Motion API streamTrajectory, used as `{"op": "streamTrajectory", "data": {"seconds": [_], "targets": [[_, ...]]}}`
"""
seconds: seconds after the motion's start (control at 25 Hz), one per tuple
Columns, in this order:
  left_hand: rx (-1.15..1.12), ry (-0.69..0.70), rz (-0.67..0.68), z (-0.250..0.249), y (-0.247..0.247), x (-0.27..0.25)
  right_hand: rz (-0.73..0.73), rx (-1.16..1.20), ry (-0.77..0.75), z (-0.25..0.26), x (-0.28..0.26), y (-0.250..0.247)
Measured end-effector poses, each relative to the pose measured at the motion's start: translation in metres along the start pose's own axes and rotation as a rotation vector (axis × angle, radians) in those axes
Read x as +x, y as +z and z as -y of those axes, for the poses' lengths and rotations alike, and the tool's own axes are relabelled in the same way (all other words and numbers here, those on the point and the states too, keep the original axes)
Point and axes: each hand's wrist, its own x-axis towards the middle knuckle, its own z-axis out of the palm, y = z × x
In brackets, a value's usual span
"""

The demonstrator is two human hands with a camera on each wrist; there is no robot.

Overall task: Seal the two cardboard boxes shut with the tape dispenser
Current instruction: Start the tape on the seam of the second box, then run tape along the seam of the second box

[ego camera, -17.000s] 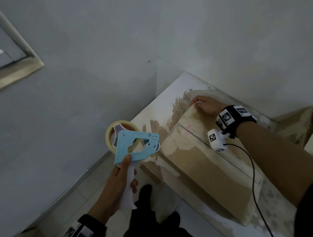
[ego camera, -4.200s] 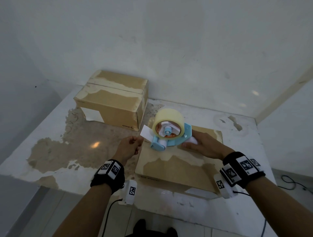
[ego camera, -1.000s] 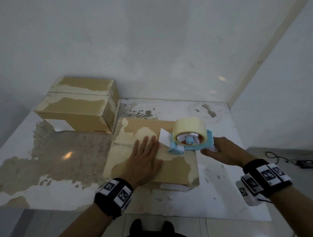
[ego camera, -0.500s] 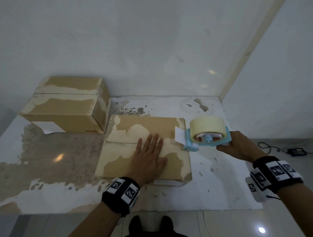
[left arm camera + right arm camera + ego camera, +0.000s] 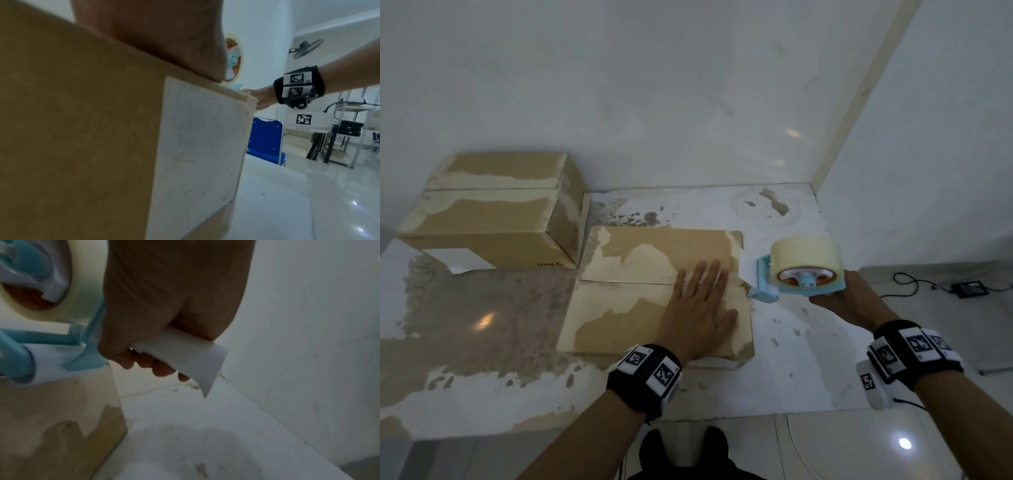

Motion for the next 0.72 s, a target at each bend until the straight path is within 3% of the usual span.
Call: {"op": "streamTrajectory", "data": {"seconds": [0.2, 0.44, 0.6, 0.72], "targets": [[0.01, 0.005, 0.001, 0.0, 0.001, 0.0, -0.016, -0.058, 0.004, -0.017, -0.005, -0.013], [0.009, 0.006, -0.006, 0.001, 0.001, -0.001, 0.005, -0.221, -0.01, -0.004, -0.006, 0.004], [0.009, 0.006, 0.009, 0.0, -0.001, 0.0, -0.051, -0.497, -0.165, 0.004, 0.008, -0.001], [0.013, 0.004, 0.03, -0.001, -0.001, -0.002, -0.034, -0.776, -0.155, -0.007, 0.004, -0.017]]}}
